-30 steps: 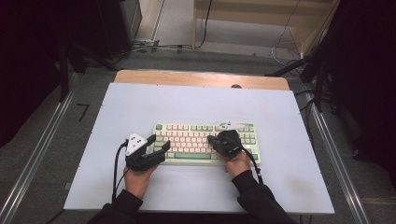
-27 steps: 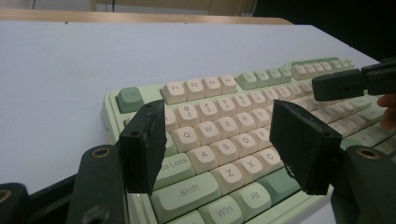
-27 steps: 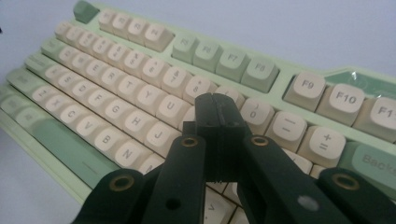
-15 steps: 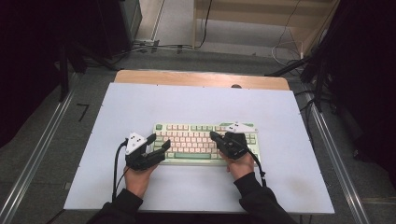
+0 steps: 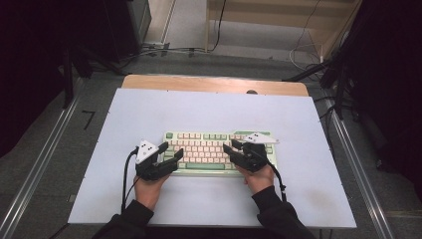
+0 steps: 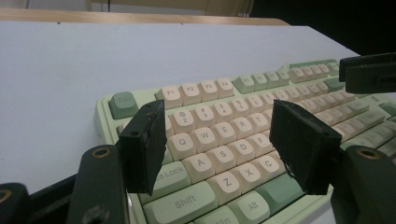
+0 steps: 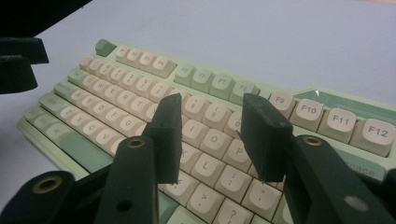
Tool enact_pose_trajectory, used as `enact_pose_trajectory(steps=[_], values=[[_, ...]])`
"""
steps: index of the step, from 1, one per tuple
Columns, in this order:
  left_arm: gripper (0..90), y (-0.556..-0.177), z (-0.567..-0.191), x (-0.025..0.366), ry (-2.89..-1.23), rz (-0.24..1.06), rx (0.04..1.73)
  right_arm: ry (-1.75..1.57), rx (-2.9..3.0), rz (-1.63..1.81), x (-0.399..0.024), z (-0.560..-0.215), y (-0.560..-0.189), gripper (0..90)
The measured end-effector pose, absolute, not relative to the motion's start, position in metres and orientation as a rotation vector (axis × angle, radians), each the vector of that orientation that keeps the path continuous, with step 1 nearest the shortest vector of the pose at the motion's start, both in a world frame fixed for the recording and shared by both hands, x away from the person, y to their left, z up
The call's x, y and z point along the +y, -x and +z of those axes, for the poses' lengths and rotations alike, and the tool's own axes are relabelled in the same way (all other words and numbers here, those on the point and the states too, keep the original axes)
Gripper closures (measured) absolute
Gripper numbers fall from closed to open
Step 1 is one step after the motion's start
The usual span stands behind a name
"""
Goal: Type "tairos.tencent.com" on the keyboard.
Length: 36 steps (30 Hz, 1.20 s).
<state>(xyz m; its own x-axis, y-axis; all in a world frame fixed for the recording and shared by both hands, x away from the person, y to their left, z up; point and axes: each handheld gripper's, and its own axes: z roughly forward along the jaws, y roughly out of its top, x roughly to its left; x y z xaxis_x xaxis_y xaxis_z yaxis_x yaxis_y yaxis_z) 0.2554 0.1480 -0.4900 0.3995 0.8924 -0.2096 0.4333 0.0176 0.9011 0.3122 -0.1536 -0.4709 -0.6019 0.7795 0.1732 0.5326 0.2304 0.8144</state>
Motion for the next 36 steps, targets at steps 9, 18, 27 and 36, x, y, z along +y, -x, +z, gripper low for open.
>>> enact_pose_trajectory(steps=[9, 18, 27, 36], values=[[36.6, -0.26, -0.489, 0.145, -1.597, 0.535, 1.197, -1.239, 2.248, 1.275, -0.153, -0.476, -0.308, 34.4], [36.6, -0.264, -0.488, 0.144, -1.6, 0.536, 1.193, -1.203, 2.272, 1.288, -0.152, -0.479, -0.302, 84.5], [36.7, -0.261, -0.489, 0.145, -1.603, 0.539, 1.199, -1.135, 2.325, 1.283, -0.137, -0.483, -0.299, 87.9], [36.7, -0.258, -0.489, 0.15, -1.595, 0.544, 1.21, -1.1, 2.384, 1.237, -0.127, -0.49, -0.297, 87.8]])
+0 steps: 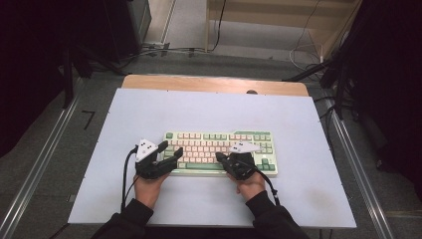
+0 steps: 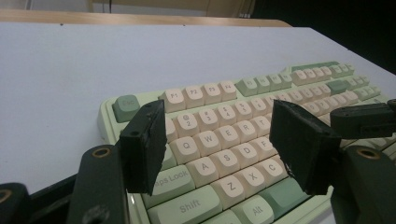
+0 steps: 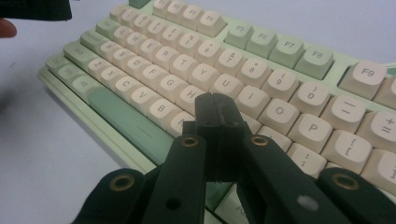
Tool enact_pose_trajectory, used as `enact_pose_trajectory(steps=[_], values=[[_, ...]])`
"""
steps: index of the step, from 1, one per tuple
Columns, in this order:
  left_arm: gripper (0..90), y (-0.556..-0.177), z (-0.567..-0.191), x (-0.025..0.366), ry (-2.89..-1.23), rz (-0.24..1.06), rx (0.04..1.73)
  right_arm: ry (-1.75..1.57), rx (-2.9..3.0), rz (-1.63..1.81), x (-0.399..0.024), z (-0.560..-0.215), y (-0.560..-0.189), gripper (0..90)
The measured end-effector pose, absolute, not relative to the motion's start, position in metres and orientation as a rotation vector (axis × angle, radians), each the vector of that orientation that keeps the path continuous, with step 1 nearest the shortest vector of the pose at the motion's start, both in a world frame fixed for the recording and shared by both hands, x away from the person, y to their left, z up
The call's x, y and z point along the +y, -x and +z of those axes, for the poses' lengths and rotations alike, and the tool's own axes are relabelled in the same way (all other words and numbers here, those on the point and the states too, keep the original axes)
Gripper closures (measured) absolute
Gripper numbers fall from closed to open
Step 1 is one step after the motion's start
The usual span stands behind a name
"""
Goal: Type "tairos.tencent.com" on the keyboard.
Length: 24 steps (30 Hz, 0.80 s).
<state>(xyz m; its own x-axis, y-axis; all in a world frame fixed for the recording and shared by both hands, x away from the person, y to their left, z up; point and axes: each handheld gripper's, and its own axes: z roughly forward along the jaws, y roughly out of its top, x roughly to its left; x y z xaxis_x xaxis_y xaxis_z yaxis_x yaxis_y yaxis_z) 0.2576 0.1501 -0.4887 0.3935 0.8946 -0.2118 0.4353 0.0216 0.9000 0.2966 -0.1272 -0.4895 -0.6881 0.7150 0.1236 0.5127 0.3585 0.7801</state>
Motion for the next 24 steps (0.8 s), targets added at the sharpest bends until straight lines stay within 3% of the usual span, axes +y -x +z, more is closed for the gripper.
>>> enact_pose_trajectory(steps=[24], values=[[36.7, -0.2578, -0.4891, 0.1505, -1.603, 0.546, 1.211, -1.099, 2.399, 1.212, -0.124, -0.4936, -0.2978, 87.8]])
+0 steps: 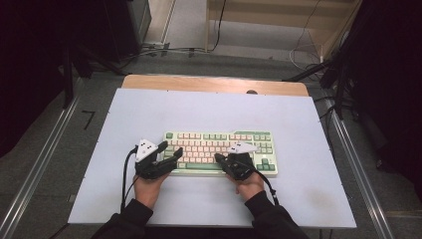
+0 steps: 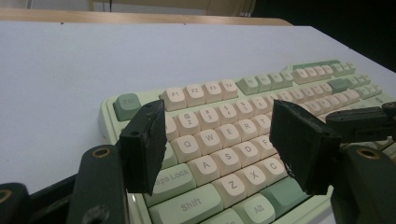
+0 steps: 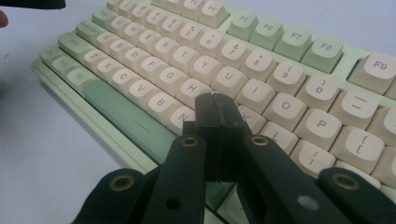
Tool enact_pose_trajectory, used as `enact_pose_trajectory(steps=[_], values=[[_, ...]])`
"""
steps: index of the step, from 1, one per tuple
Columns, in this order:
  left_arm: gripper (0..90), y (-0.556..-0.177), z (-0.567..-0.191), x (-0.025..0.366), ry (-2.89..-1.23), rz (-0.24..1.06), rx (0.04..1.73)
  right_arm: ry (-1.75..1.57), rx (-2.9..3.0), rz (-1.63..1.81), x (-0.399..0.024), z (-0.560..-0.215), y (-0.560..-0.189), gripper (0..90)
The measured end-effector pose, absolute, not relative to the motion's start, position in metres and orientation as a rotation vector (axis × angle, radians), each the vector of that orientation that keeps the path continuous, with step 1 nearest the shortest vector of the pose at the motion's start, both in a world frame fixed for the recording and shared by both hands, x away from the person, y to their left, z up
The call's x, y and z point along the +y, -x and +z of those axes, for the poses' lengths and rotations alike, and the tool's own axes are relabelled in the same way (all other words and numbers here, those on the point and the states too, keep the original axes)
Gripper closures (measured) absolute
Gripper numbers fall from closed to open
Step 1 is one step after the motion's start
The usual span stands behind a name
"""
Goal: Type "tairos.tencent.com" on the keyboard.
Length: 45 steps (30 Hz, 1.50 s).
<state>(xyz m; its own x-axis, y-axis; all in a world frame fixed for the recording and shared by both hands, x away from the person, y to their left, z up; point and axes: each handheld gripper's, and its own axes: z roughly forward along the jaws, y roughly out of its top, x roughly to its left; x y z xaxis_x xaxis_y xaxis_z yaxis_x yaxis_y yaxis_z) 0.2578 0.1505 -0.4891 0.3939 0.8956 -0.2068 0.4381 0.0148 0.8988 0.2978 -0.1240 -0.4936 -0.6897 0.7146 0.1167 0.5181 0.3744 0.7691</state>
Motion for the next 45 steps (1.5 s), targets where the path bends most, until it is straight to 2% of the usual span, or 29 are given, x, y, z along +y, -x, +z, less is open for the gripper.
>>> enact_pose_trajectory(steps=[17, 25, 28, 30, 36, 41, 45], values=[[36.7, -0.258, -0.489, 0.15, -1.605, 0.545, 1.21, -1.103, 2.402, 1.195, -0.122, -0.497, -0.298, 87.8], [36.7, -0.258, -0.488, 0.152, -1.591, 0.545, 1.214, -1.127, 2.325, 1.289, -0.131, -0.484, -0.297, 86.7], [36.7, -0.258, -0.488, 0.153, -1.589, 0.549, 1.213, -1.145, 2.296, 1.333, -0.137, -0.48, -0.298, 75.7], [36.7, -0.258, -0.487, 0.153, -1.587, 0.548, 1.211, -1.158, 2.287, 1.351, -0.139, -0.479, -0.299, 61.7], [36.6, -0.258, -0.486, 0.154, -1.586, 0.534, 1.213, -1.178, 2.257, 1.353, -0.145, -0.476, -0.301, 36.6], [33.9, -0.257, -0.484, 0.155, -1.584, 0.532, 1.216, -1.195, 2.232, 1.339, -0.152, -0.475, -0.302, 28.0], [32.2, -0.257, -0.484, 0.155, -1.583, 0.534, 1.218, -1.209, 2.227, 1.322, -0.157, -0.476, -0.303, 25.6]])
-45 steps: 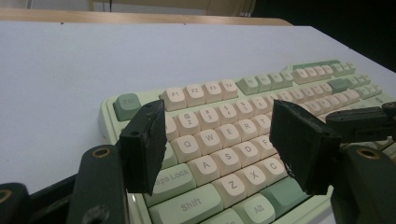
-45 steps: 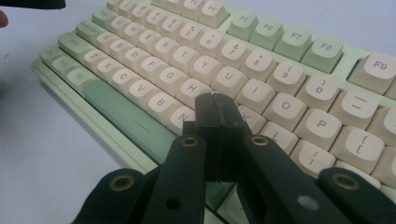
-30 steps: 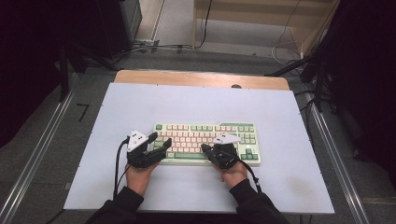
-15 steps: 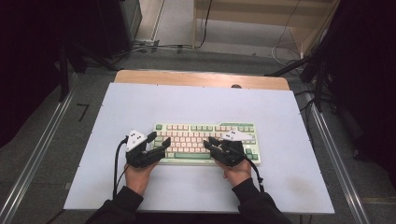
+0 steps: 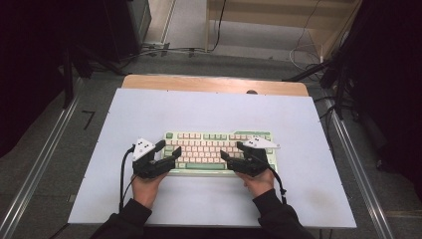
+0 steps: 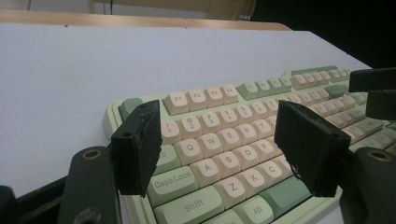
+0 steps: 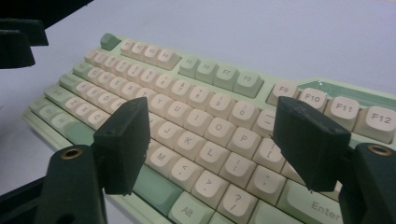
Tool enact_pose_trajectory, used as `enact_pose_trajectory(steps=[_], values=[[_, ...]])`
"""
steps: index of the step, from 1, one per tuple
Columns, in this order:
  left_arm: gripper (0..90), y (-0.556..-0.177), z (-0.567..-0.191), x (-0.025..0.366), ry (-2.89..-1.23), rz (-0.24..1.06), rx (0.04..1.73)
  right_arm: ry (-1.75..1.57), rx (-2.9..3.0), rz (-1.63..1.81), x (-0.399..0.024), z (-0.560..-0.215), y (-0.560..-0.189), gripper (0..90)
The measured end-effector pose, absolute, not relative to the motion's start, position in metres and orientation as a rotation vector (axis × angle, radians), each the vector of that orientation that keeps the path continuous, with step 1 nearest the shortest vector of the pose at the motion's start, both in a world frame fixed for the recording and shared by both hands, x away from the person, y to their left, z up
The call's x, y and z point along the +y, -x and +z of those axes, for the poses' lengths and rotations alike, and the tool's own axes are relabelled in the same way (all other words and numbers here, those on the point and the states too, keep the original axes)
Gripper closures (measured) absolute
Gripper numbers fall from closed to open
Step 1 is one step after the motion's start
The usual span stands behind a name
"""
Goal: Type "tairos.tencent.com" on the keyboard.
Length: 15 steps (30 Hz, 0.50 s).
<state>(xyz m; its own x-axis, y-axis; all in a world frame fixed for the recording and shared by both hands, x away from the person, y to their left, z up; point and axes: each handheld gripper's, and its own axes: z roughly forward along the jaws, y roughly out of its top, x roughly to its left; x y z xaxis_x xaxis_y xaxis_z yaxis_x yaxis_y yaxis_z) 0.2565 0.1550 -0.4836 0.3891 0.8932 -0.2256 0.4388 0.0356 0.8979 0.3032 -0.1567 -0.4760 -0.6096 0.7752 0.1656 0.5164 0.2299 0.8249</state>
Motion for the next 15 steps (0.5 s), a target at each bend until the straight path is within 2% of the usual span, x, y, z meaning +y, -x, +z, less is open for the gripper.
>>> enact_pose_trajectory(steps=[7, 15], values=[[22.7, -0.252, -0.481, 0.156, -1.582, 0.555, 1.231, -1.229, 2.222, 1.31, -0.167, -0.476, -0.303, 22.2], [22.1, -0.243, -0.484, 0.158, -1.589, 0.571, 1.232, -1.252, 2.181, 1.292, -0.182, -0.475, -0.301, 19.9]])
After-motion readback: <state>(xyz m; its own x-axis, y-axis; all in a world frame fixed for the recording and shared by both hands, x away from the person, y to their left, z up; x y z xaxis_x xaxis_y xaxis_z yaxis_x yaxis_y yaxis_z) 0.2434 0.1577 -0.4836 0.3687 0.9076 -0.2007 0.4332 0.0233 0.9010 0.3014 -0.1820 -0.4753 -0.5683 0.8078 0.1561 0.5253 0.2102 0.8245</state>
